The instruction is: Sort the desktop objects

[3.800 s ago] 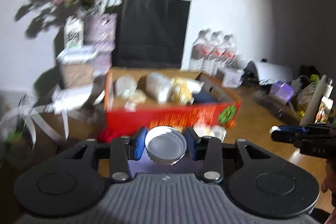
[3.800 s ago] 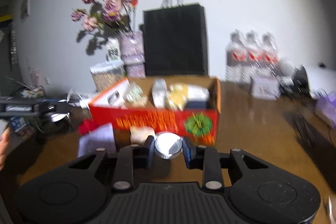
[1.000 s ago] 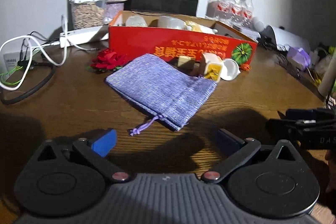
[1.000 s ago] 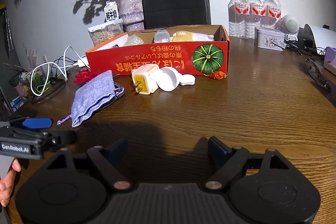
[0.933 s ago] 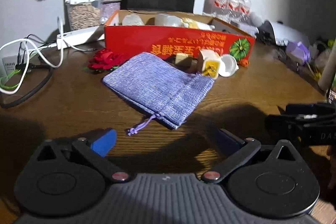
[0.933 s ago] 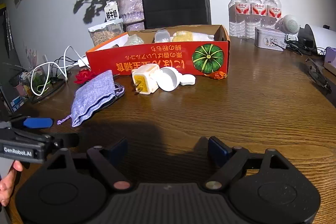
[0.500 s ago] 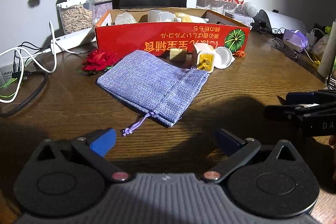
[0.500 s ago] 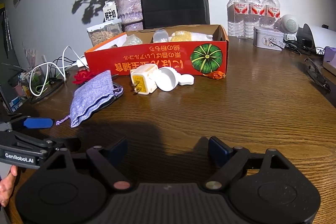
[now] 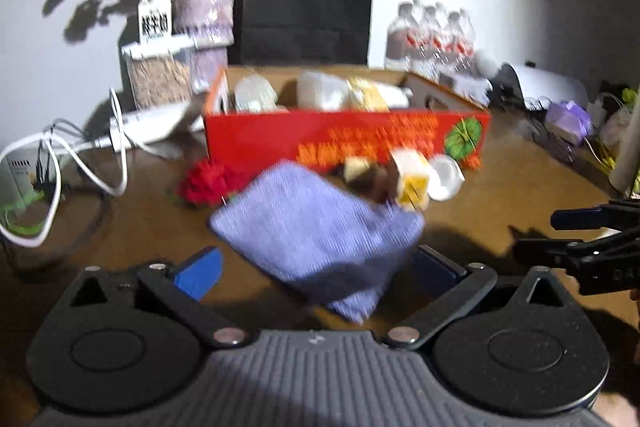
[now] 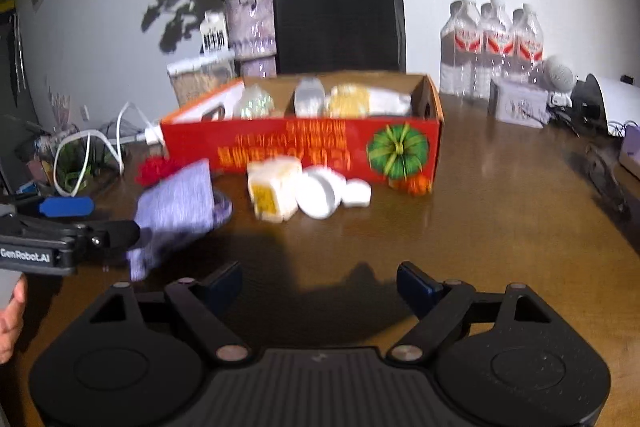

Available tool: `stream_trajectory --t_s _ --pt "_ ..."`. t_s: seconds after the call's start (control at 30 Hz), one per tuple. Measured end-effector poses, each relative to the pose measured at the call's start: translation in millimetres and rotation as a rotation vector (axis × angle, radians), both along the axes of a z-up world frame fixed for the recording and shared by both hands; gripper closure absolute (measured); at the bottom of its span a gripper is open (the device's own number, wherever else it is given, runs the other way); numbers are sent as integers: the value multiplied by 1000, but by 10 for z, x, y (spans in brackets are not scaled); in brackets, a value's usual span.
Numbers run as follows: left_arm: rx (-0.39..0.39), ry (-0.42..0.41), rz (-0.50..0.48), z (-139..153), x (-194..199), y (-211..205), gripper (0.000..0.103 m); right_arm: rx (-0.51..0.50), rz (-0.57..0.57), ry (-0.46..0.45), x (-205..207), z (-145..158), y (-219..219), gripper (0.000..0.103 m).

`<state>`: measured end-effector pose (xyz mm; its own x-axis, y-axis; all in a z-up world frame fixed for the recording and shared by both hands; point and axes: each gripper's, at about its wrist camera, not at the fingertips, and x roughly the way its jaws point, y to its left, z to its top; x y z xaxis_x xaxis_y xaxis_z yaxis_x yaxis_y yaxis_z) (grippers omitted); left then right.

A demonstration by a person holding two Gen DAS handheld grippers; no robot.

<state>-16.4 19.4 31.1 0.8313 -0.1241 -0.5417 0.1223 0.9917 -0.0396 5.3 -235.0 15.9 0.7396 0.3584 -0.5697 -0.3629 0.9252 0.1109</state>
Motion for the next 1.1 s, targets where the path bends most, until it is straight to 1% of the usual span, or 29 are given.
stream_trajectory --t_s 0.2,0.4,0.5,0.57,0.83,0.9,1.0,1.1 --pt "21 -17 22 42 219 42 0 0 -30 23 248 13 -4 19" --pt "5 -18 43 -13 329 93 0 -7 -36 34 342 -38 -2 19" --pt "18 -32 61 -25 356 116 0 -11 -39 35 373 -48 -5 19" --pt "24 -24 62 -27 392 127 0 -10 -32 29 397 -37 -6 19" --pt "-10 6 54 -21 652 137 0 -53 -7 -1 574 1 170 21" --pt "-18 1 35 -14 687 142 0 -56 0 0 601 20 214 21" --pt "-1 -20 59 -3 708 201 0 -50 18 -7 586 54 255 21" --pt "14 -25 89 12 798 309 0 -12 44 13 624 81 310 20"
